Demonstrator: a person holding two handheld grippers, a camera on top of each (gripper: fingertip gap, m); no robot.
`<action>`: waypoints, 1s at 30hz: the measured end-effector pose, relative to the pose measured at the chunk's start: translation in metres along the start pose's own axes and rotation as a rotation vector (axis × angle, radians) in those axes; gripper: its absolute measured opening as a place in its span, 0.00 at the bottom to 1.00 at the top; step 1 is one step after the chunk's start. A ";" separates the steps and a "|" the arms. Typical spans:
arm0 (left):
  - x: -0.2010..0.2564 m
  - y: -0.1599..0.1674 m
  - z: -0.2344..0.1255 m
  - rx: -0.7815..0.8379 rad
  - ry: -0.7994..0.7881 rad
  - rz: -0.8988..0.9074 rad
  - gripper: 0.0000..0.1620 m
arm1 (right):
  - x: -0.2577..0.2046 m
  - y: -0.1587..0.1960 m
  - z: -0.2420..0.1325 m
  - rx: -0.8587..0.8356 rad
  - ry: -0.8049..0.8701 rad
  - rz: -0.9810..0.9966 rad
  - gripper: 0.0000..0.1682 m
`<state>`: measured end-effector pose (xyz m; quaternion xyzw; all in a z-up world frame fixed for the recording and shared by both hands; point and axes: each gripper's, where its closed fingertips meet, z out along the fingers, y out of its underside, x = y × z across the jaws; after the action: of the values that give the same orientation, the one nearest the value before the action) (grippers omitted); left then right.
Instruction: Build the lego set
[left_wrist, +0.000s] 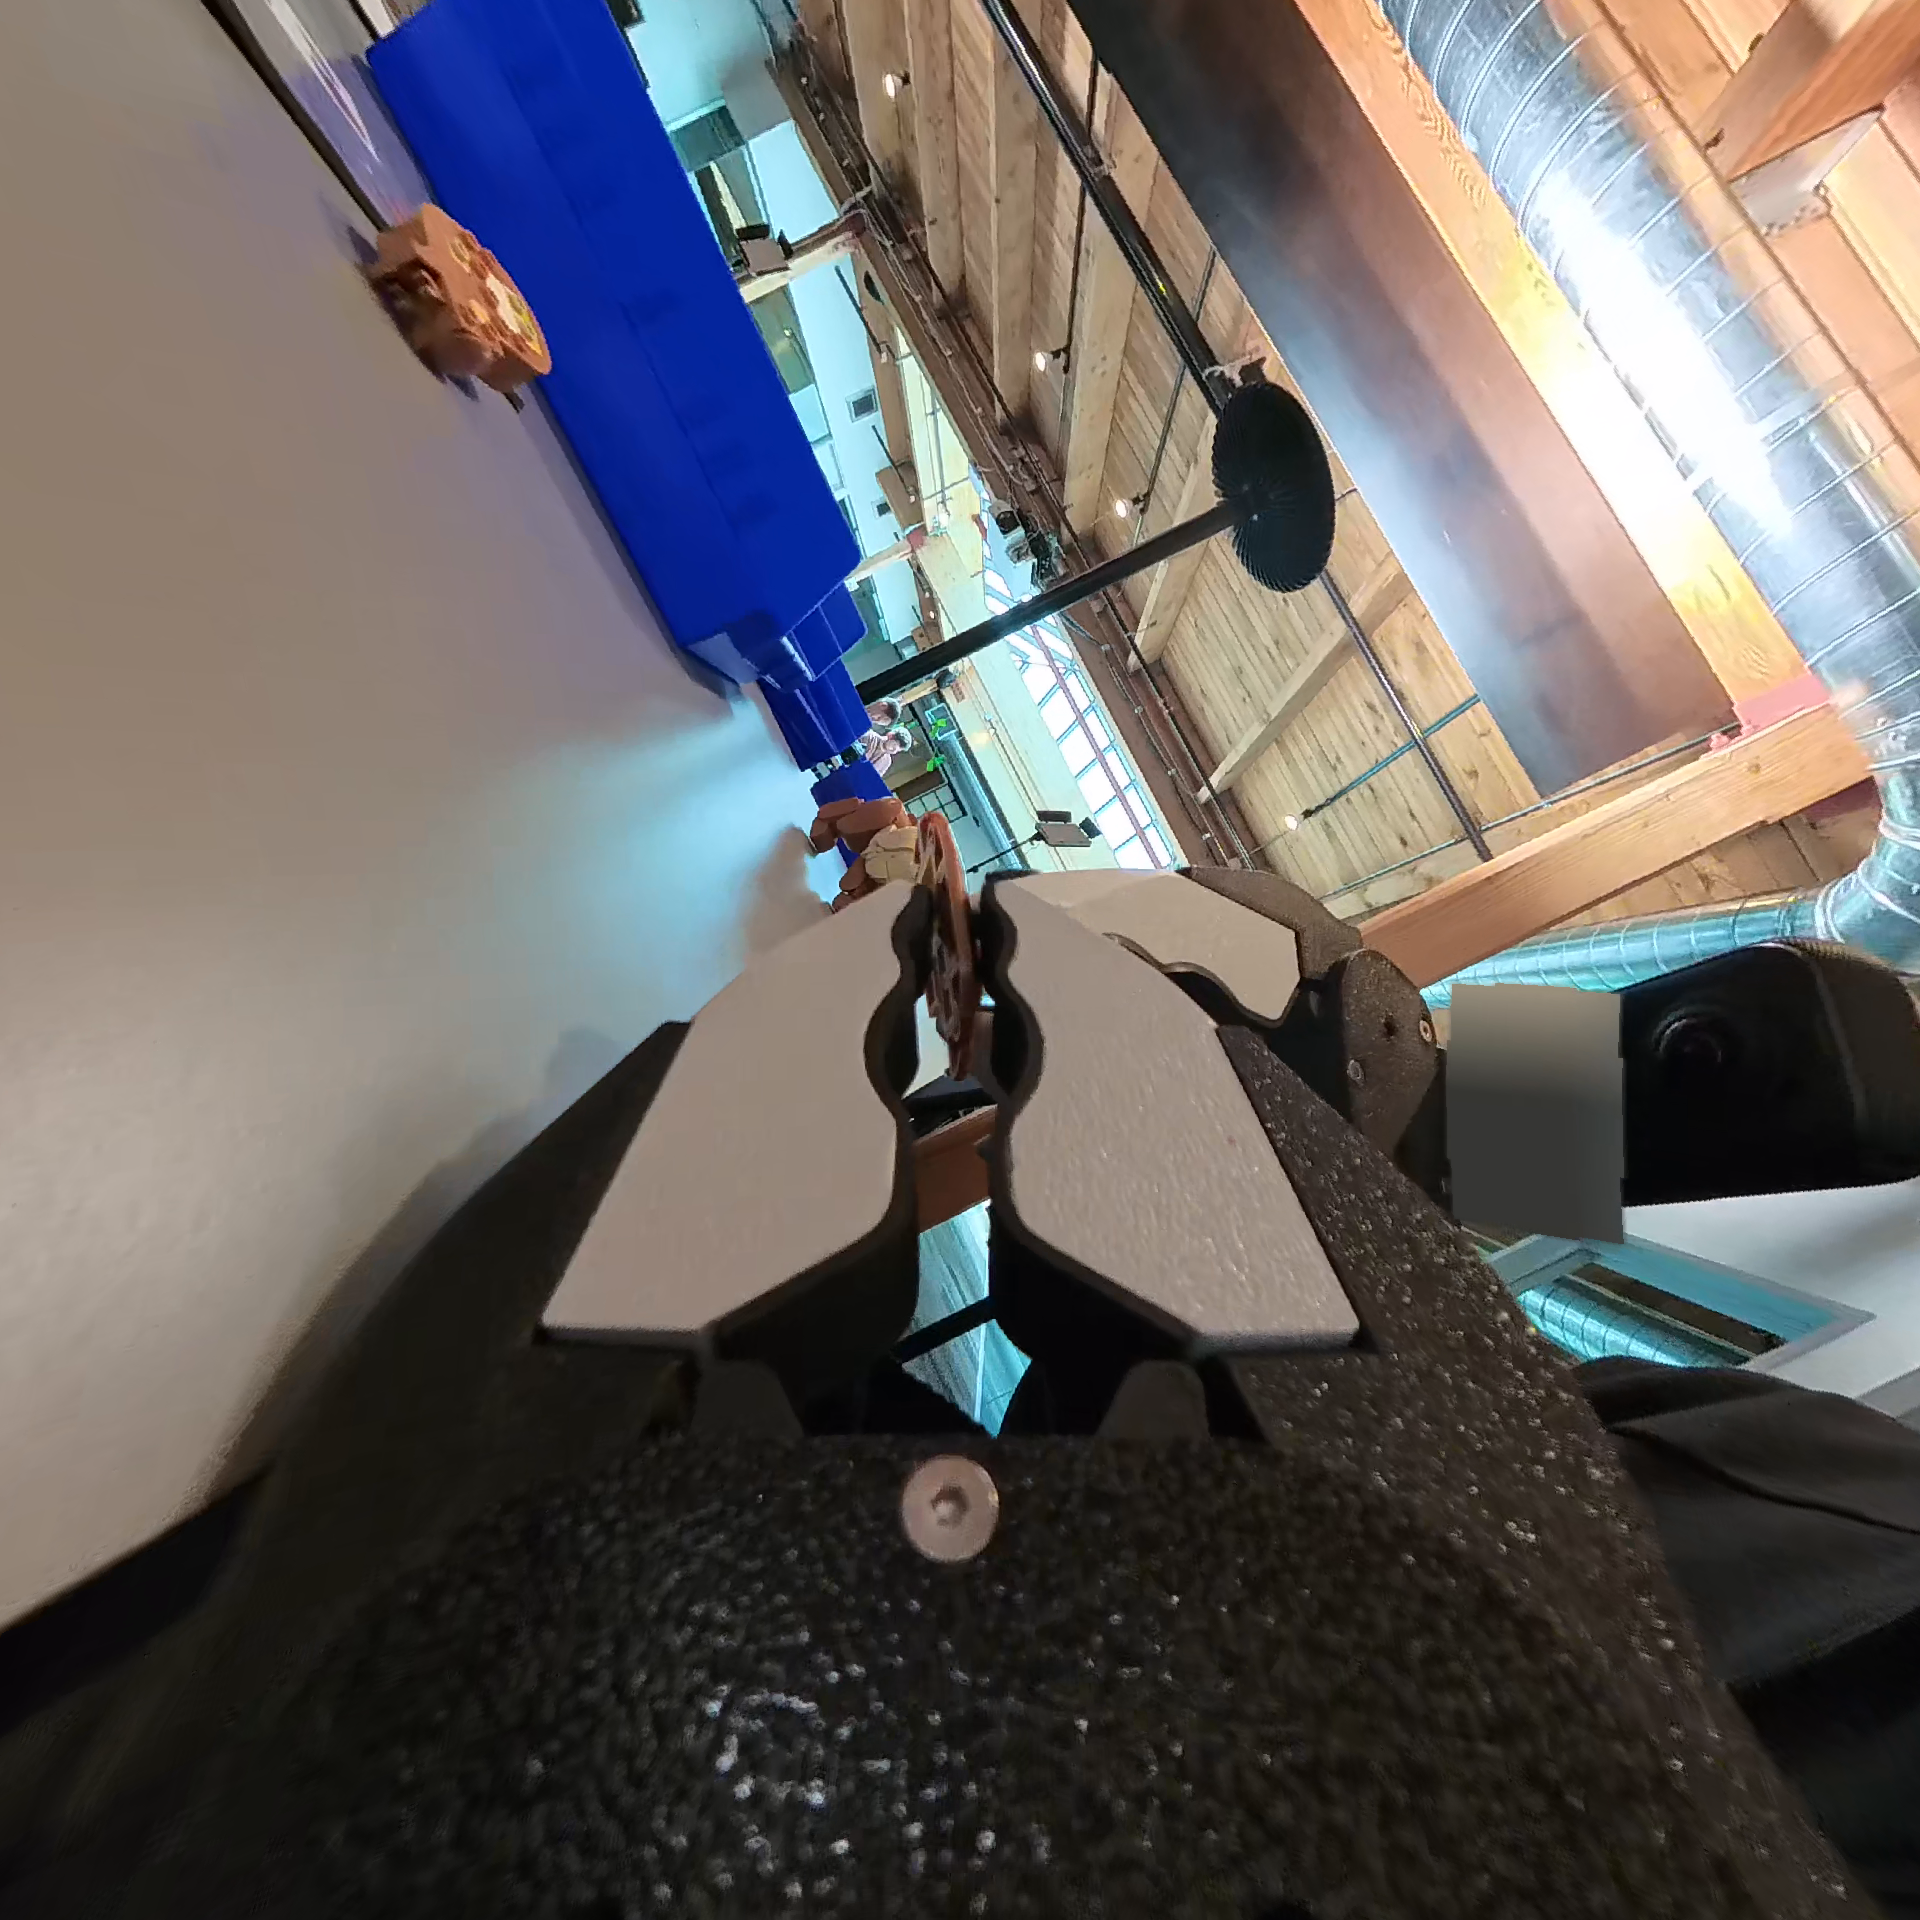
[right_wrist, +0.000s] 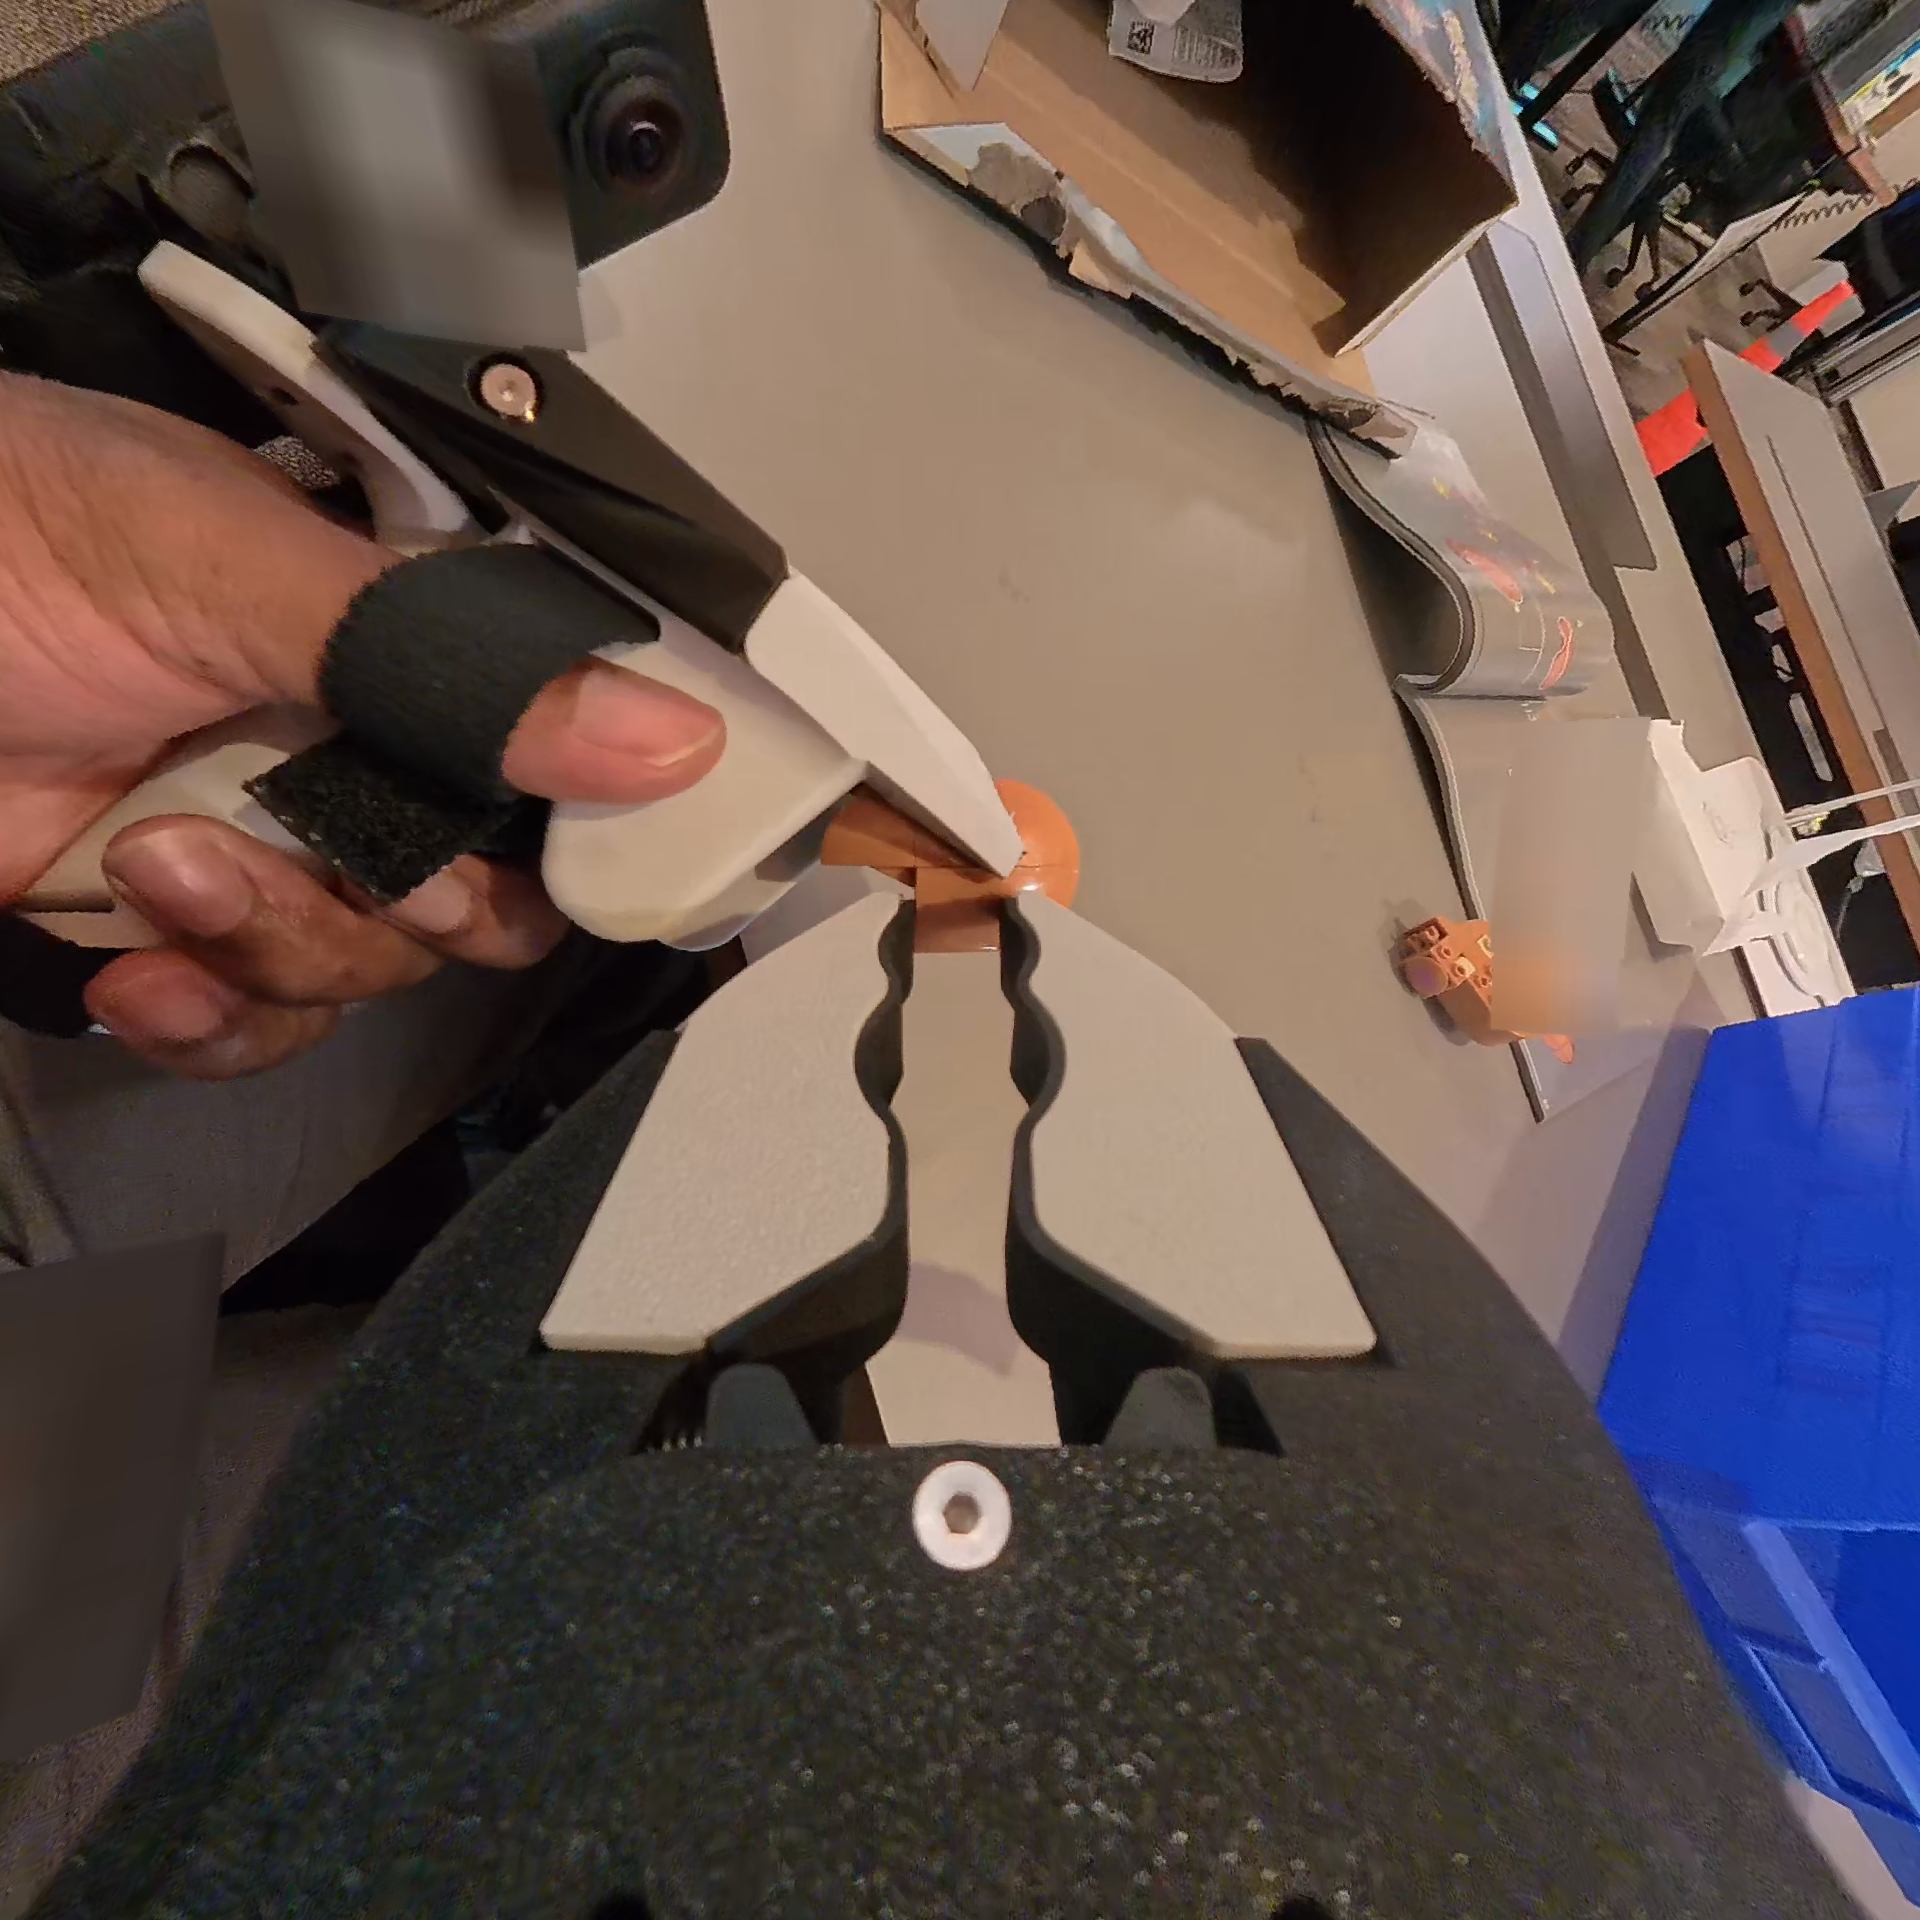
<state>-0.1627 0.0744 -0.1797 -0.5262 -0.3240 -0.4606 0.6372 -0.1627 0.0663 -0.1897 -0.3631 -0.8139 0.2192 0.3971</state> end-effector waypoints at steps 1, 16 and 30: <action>0.000 0.000 0.000 -0.003 0.002 0.002 0.05 | 0.000 0.000 0.000 0.001 0.001 -0.001 0.09; 0.006 0.000 -0.004 -0.015 0.022 0.074 0.04 | -0.002 -0.007 -0.003 0.025 0.014 -0.024 0.09; 0.014 -0.006 -0.005 0.050 0.086 0.017 0.04 | 0.000 -0.013 -0.005 0.056 0.067 -0.040 0.09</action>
<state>-0.1633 0.0657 -0.1667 -0.4924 -0.3033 -0.4692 0.6674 -0.1641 0.0581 -0.1780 -0.3428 -0.8006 0.2217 0.4386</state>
